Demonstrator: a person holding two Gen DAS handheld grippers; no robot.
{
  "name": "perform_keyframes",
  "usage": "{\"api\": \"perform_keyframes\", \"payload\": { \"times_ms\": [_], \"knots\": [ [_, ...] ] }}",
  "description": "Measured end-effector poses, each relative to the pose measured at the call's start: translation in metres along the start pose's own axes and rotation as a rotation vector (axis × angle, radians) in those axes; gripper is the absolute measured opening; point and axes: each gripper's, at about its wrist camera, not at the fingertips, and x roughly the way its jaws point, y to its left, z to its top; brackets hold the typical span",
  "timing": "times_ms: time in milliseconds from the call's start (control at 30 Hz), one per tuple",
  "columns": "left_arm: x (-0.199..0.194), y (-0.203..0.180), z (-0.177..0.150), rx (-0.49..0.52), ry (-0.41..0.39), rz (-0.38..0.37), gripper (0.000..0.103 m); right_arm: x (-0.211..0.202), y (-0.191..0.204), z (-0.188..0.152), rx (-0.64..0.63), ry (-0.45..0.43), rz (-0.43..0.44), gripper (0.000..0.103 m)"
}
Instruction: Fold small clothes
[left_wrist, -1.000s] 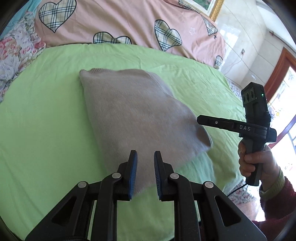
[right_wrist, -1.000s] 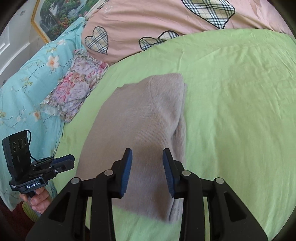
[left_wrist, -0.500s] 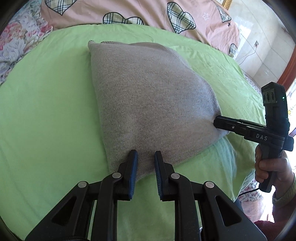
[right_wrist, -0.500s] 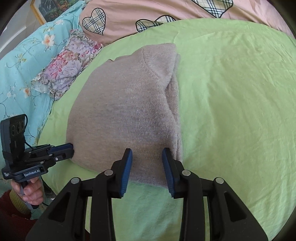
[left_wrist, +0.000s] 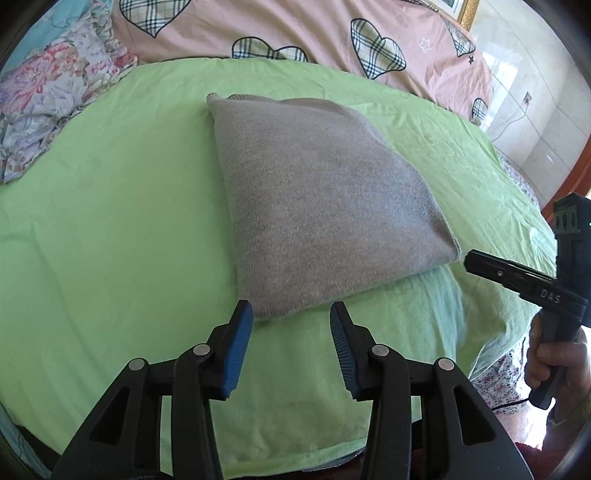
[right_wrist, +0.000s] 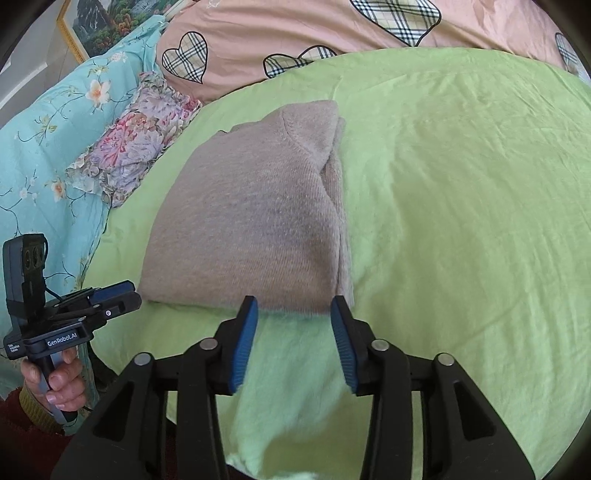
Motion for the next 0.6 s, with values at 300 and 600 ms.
{"api": "perform_keyframes", "payload": {
  "times_ms": [300, 600],
  "knots": [
    [-0.009, -0.004, -0.025, -0.015, 0.033, 0.065, 0.06, -0.015, 0.014, -0.02, -0.011, 0.0, -0.013, 0.059],
    [-0.023, -0.005, -0.028, -0.011, 0.007, 0.133, 0.077, -0.017, 0.033, -0.035, -0.07, 0.008, -0.023, 0.079]
  ]
}}
